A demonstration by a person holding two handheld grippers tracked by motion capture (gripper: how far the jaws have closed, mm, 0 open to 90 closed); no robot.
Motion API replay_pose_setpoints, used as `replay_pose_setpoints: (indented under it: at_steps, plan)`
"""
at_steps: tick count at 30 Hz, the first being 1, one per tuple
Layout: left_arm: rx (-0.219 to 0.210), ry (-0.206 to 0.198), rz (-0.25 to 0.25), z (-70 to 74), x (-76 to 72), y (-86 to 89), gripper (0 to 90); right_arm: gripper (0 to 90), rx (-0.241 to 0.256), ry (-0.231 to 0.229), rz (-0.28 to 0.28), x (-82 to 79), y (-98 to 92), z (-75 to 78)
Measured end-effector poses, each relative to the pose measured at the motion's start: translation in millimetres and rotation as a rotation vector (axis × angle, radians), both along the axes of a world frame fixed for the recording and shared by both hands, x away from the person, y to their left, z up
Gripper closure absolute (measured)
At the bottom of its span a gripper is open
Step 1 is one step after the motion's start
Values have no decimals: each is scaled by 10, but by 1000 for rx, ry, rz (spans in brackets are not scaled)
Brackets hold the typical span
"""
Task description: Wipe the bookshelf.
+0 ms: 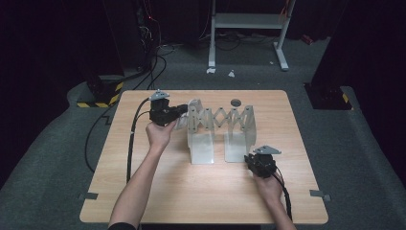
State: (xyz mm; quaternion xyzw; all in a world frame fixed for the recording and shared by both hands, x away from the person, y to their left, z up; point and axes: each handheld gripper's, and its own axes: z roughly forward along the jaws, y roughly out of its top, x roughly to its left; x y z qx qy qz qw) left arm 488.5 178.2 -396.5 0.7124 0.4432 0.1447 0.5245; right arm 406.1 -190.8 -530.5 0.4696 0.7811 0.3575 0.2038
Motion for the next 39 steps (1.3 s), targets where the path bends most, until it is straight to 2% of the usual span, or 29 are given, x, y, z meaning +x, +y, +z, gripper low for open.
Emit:
replay_pose_setpoints:
  at_steps: [6,14,16,19,25,30,35,39]
  plan:
    - [8,20,6,-95,13,-3,868,761,0,0,0,-1,2,0]
    - [10,68,6,-327,16,-11,868,762,-2,0,1,-1,1,0]
    - [24,74,3,-369,6,-21,868,761,-2,-1,1,-2,3,0]
    - [8,86,6,-433,-2,-16,868,762,-3,-1,0,-3,4,1]
    - [12,110,5,-559,-22,-23,868,761,-3,-1,0,-4,4,0]
    - [35,139,5,-698,-39,-45,868,762,-3,-1,-2,-6,8,0]
    - [37,164,11,-826,-52,-59,868,762,-4,-1,-2,-7,8,1]
    - [63,182,4,-922,-81,-75,868,762,-3,-1,-2,-7,8,0]
